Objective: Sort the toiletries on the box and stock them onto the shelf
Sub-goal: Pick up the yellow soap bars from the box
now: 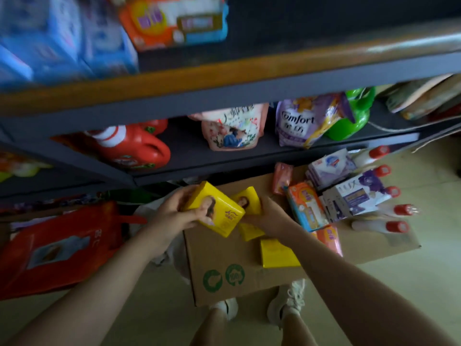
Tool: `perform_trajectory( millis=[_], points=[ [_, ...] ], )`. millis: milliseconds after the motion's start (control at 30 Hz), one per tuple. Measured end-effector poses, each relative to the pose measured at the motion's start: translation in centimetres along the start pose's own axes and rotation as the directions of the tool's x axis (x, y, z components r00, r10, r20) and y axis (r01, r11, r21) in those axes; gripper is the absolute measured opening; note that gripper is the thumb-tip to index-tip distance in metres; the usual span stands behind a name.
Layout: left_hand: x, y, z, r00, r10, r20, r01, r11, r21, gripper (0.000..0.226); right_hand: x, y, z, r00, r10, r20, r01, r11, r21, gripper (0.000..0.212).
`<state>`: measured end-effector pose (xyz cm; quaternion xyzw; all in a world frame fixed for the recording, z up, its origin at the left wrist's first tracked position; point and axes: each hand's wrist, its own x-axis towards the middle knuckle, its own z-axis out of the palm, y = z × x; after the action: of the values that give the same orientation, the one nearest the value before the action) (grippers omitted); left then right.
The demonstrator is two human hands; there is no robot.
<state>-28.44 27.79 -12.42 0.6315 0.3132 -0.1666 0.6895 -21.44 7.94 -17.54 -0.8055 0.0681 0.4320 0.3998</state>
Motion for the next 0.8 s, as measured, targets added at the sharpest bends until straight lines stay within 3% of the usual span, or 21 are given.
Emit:
perform_trajectory(
  millis=[100,200,300,367,567,667,800],
  points=[
    [-2.2,4.0,1.2,0.994,0.081,0.069,-0.075,0.993,-0.097,0.038,-4.4,-2.8,-4.9,0.994,-0.112,0.016,0.099,0.93,0.355,0.039],
    [-4.3,8.5,3.7,0.974,0.202,0.102,-0.179,0.964,-0.197,0.038,-8.6,-5.1,-9.9,0.98,-0.189,0.058,0.099,0.725,0.681,0.049],
    [-5.6,13.1,6.5,0.934,0.339,0.111,-0.308,0.923,-0.232,0.069,-11.3,-7.3,-14.2,0.958,-0.285,0.037,0.162,0.641,0.75,0.061],
    [-5.7,16.2,8.2,0.903,0.427,0.045,-0.412,0.89,-0.195,0.061,-12.5,-9.0,-17.2,0.933,-0.358,-0.012,0.25,0.627,0.738,0.051],
    [-2.8,24.1,12.0,0.781,0.593,-0.196,-0.618,0.778,-0.109,0.026,-13.0,-15.2,-24.3,0.821,-0.545,-0.17,0.545,0.659,0.518,0.029],
    [0.7,27.2,13.2,0.743,0.6,-0.297,-0.631,0.776,-0.012,0.02,-10.4,-18.1,-27.0,0.741,-0.606,-0.29,0.659,0.739,0.14,0.022],
    [6.5,28.1,13.8,0.722,0.556,-0.413,-0.535,0.826,0.177,0.026,-5.4,-20.5,-29.2,0.621,-0.723,-0.301,0.642,0.69,-0.334,0.04]
  ],
)
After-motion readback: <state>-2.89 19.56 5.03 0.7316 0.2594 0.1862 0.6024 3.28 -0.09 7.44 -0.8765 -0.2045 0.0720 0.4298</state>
